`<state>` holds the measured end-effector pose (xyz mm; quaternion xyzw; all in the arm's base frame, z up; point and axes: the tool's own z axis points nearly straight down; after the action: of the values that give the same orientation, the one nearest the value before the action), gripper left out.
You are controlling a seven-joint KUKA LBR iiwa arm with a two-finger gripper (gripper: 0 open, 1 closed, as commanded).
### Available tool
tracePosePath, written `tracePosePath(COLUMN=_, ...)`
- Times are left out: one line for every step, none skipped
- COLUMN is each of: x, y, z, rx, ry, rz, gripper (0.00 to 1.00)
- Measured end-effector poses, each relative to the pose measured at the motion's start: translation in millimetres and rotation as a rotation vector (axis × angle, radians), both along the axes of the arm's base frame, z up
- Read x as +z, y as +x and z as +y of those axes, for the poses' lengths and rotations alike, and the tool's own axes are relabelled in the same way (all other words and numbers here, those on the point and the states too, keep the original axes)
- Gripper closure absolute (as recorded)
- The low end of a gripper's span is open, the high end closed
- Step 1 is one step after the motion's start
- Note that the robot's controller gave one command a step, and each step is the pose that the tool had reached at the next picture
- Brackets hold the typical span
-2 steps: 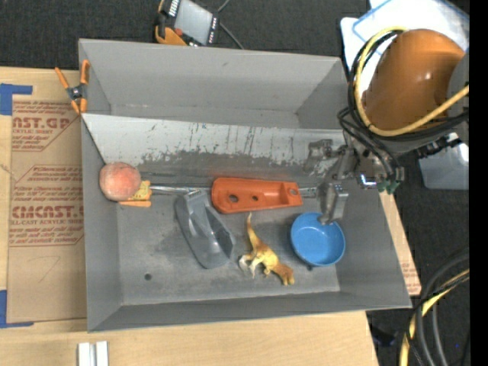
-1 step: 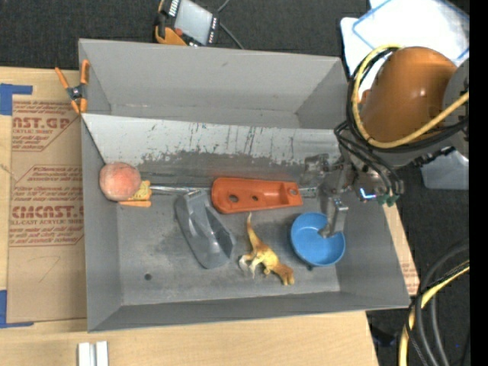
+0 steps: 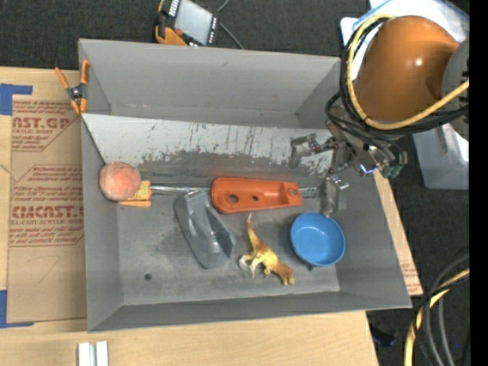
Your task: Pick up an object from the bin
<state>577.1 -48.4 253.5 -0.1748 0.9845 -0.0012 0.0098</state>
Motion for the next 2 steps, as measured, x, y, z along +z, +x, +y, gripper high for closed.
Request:
tracePosePath(x=-83, y=-19.2, z=-28, rx=0.169, ry=-0.004, rz=0.012, gripper=0.0)
tracePosePath(x=-6, y=-5.6, z=-7, rx=0.068, ry=0.0, rz=-0.006, gripper=0.0)
